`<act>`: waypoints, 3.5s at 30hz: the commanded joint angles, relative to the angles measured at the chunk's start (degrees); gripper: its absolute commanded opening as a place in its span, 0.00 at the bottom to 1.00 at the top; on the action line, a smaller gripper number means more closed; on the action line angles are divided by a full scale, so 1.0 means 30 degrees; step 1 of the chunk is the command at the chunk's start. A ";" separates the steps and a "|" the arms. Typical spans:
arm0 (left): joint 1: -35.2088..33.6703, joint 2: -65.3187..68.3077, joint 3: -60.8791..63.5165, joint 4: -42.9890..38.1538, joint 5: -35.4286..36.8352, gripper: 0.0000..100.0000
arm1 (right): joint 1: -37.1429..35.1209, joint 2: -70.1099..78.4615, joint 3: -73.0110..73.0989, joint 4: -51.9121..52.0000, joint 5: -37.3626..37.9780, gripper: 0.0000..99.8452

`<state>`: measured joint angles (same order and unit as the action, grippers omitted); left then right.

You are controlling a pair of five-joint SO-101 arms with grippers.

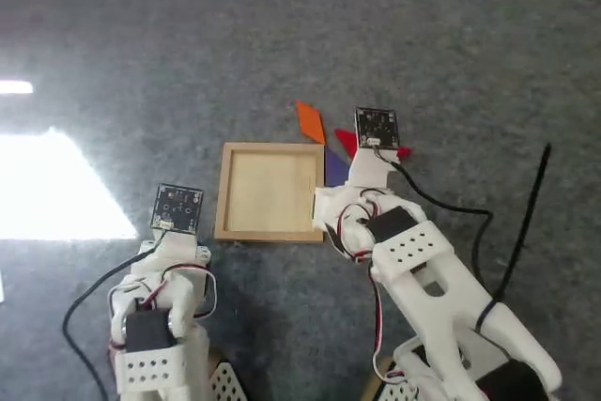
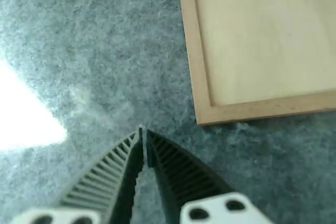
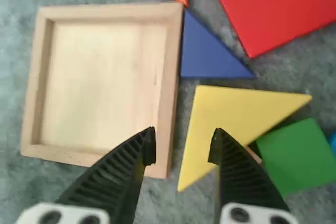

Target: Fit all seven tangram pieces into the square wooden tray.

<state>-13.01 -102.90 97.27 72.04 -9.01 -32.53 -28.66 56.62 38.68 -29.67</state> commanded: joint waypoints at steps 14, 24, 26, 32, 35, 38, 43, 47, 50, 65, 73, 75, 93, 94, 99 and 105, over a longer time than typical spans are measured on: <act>0.0088 -0.0381 -0.0278 0.0088 -0.0088 0.01 | -0.0015 0.0220 -0.0059 0.2212 -0.0996 0.33; 0.0088 -0.0381 -0.0278 0.0088 -0.0088 0.01 | -0.1685 0.2505 -0.0176 -0.1949 -0.3282 0.34; 0.0088 -0.0381 -0.0278 0.0088 -0.0088 0.01 | -0.1861 0.2974 -0.0205 -0.2388 -0.3282 0.34; 0.0088 -0.0381 -0.0278 0.0088 -0.0088 0.01 | -0.1832 0.4029 -0.0205 -0.4176 -0.3311 0.33; 0.0088 -0.0381 -0.0278 0.0088 -0.0088 0.01 | -0.1245 0.4469 -0.0205 -0.4527 -0.3282 0.33; 0.0088 -0.0381 -0.0278 0.0088 -0.0088 0.01 | 0.0542 0.4762 -0.0176 -0.4557 -0.3282 0.33; 0.0088 -0.0381 -0.0278 0.0088 -0.0088 0.01 | 0.2711 0.4733 -0.0176 -0.4527 -0.3311 0.33; 0.0088 -0.0381 -0.0278 0.0088 -0.0088 0.01 | 0.2447 0.4850 -0.0352 -0.5641 -0.3311 0.33; 0.0088 -0.0381 -0.0278 0.0088 -0.0088 0.01 | 0.1919 0.4879 -0.0322 -0.6403 -0.3311 0.33; 0.0088 -0.0381 -0.0278 0.0088 -0.0088 0.01 | 0.0952 0.4908 -0.0029 -0.7311 -0.3194 0.10; 0.0088 -0.0381 -0.0278 0.0088 -0.0088 0.01 | 0.0806 0.4908 0.0674 -0.7165 -0.3282 0.35; 0.0088 -0.0381 -0.0278 0.0088 -0.0088 0.01 | 0.0542 0.5143 0.0733 -0.7165 -0.3311 0.38; 0.0088 -0.0381 -0.0278 0.0088 -0.0088 0.01 | 0.1568 1.1062 -0.4190 -0.7136 -0.5245 0.32; 0.0088 -0.0381 -0.0278 0.0088 -0.0088 0.01 | 0.1949 1.0974 -0.4190 -0.7048 -0.5245 0.27; 0.0088 -0.0381 -0.0278 0.0088 -0.0088 0.01 | 0.3121 0.9070 -0.4806 -0.3853 -0.4308 0.14; 0.0088 -0.0381 -0.0278 0.0088 -0.0088 0.01 | 0.1626 0.5524 -0.5802 -0.0161 0.1495 0.14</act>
<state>-13.01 -102.90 97.27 72.04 -9.01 -25.58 -5.71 43.78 33.67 -34.42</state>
